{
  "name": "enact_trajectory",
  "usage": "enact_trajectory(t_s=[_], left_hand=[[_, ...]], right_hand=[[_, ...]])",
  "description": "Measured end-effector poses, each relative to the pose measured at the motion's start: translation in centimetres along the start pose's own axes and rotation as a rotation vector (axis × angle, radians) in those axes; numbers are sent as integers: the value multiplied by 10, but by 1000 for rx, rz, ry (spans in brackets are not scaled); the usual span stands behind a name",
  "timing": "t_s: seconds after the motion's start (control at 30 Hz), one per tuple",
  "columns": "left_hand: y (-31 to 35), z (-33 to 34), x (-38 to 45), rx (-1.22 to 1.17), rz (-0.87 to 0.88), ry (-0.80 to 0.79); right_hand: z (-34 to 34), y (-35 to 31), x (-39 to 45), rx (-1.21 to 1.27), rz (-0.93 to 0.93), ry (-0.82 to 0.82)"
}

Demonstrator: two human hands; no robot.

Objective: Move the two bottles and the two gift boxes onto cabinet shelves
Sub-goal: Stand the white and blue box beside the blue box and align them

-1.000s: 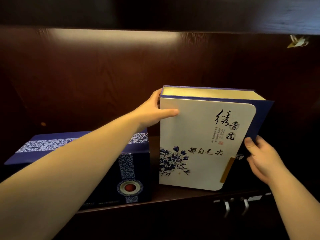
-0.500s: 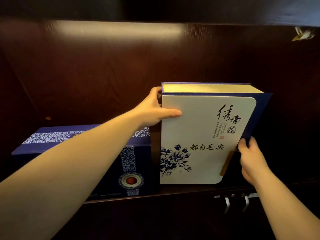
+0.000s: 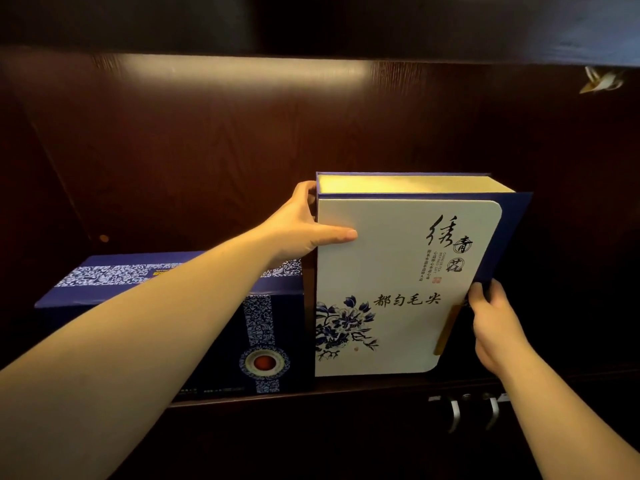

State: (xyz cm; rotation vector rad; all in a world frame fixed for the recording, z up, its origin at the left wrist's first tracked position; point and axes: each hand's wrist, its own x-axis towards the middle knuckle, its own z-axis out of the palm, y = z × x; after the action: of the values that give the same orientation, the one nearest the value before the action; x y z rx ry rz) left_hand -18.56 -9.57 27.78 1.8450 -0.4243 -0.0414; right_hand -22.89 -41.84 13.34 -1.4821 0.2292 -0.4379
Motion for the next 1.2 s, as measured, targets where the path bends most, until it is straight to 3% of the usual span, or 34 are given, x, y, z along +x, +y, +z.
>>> enact_trajectory(t_s=[0.23,0.4,0.5,0.57,0.63,0.7,0.83,0.93,1.2], left_hand=[[1,-1,-5,18,-14,30],[-4,-28,-21,189,-64,38],[-12,-82,-43,224,-77,332],[-26,-135,-67,384,-155,553],[-49,-184,-96,628,-348,694],[-74,-218,-129,719,-546,762],[-112,-235,-176,347,-758,758],[-121,-221,-188,32,-770,741],[-119,-218,-188,-90,-687,716]], right_hand=[[2,1,-2,1,36,-2],[1,-8,-8,89,143,-29],[0,-13,-7,157,203,-15],[2,-18,-6,167,265,-3],[4,-21,-3,173,321,-25],[5,-23,-1,176,368,-54],[3,-22,3,189,403,-129],[2,-19,5,189,410,-123],[3,-10,10,208,418,-73]])
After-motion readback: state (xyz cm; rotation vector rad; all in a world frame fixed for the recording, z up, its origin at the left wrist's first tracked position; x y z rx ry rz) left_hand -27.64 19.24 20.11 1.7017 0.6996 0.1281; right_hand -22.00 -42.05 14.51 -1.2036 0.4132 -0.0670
